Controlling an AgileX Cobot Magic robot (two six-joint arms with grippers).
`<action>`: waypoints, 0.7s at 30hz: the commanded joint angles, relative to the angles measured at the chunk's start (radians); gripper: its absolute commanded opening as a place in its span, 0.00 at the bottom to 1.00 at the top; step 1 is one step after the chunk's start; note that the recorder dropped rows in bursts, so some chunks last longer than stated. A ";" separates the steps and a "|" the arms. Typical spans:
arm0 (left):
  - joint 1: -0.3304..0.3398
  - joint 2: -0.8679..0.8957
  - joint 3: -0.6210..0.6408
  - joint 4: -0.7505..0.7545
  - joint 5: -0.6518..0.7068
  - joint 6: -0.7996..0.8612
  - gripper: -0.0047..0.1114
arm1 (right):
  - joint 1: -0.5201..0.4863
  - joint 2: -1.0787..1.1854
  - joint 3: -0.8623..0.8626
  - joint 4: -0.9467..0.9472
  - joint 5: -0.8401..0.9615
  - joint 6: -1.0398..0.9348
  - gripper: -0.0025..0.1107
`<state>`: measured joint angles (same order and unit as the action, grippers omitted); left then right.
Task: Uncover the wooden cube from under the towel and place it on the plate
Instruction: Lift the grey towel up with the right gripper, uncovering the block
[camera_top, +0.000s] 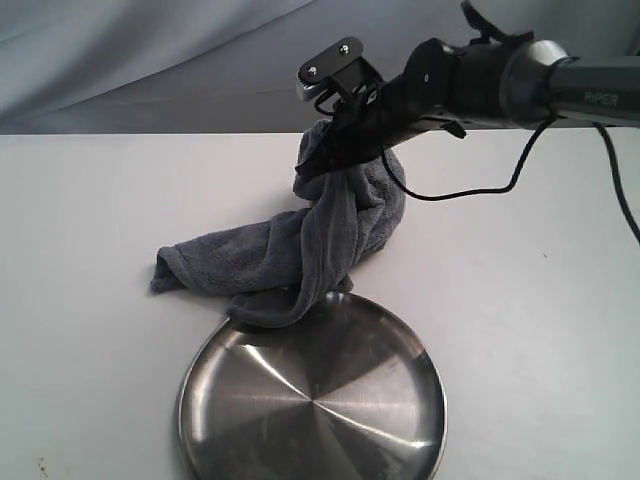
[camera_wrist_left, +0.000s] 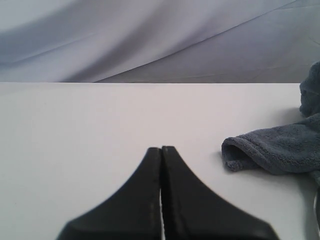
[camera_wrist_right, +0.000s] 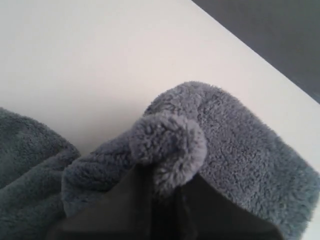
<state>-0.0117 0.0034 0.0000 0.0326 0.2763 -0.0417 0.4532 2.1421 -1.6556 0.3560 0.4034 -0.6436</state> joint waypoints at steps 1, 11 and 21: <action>-0.005 -0.003 0.000 0.002 -0.011 -0.002 0.04 | 0.002 -0.070 0.003 0.002 0.050 0.001 0.02; -0.005 -0.003 0.000 0.002 -0.011 -0.002 0.04 | 0.002 -0.163 0.003 0.002 0.119 -0.006 0.02; -0.005 -0.003 0.000 0.002 -0.011 -0.002 0.04 | 0.002 -0.238 0.003 -0.048 0.173 -0.006 0.02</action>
<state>-0.0117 0.0034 0.0000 0.0326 0.2763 -0.0417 0.4532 1.9485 -1.6456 0.3250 0.5940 -0.6456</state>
